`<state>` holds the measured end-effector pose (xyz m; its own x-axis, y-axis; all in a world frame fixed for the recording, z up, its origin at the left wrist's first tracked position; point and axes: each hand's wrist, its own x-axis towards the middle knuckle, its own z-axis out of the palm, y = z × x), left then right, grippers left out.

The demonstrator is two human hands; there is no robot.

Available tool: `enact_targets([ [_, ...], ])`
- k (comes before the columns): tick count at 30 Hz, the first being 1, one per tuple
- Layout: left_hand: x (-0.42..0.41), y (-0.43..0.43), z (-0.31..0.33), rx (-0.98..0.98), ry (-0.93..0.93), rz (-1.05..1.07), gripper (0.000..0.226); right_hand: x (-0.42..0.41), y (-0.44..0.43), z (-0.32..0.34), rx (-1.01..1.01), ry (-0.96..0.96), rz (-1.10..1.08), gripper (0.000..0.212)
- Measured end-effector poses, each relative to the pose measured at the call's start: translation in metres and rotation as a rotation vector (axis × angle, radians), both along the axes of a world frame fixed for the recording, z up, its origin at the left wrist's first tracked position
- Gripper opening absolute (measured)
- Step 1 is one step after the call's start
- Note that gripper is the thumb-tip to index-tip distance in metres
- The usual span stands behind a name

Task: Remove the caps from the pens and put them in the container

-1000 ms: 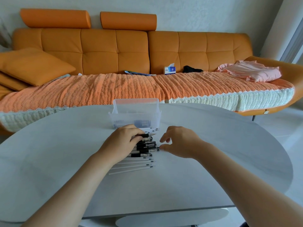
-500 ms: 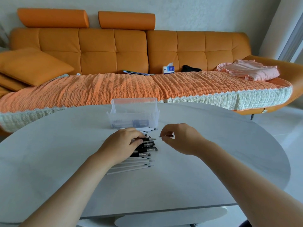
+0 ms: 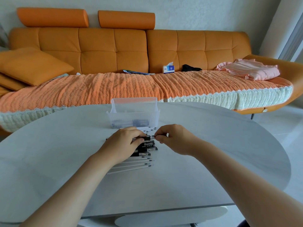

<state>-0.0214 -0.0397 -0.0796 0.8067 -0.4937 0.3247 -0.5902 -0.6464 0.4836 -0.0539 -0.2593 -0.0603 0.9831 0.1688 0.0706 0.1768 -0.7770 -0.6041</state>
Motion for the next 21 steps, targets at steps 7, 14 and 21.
enact_targets([
  [7, -0.002, -0.004, 0.001, -0.004, 0.005, -0.034, 0.015, -0.001, 0.008, 0.0, -0.021, -0.014, 0.021, 0.018],
  [14, -0.004, 0.0, 0.008, -0.04, -0.025, -0.049, 0.011, 0.0, 0.013, 0.001, -0.136, -0.058, 0.032, 0.025],
  [21, -0.004, 0.011, 0.01, -0.071, -0.063, -0.034, 0.012, 0.004, 0.025, 0.0, 0.092, 0.031, 0.035, 0.028],
])
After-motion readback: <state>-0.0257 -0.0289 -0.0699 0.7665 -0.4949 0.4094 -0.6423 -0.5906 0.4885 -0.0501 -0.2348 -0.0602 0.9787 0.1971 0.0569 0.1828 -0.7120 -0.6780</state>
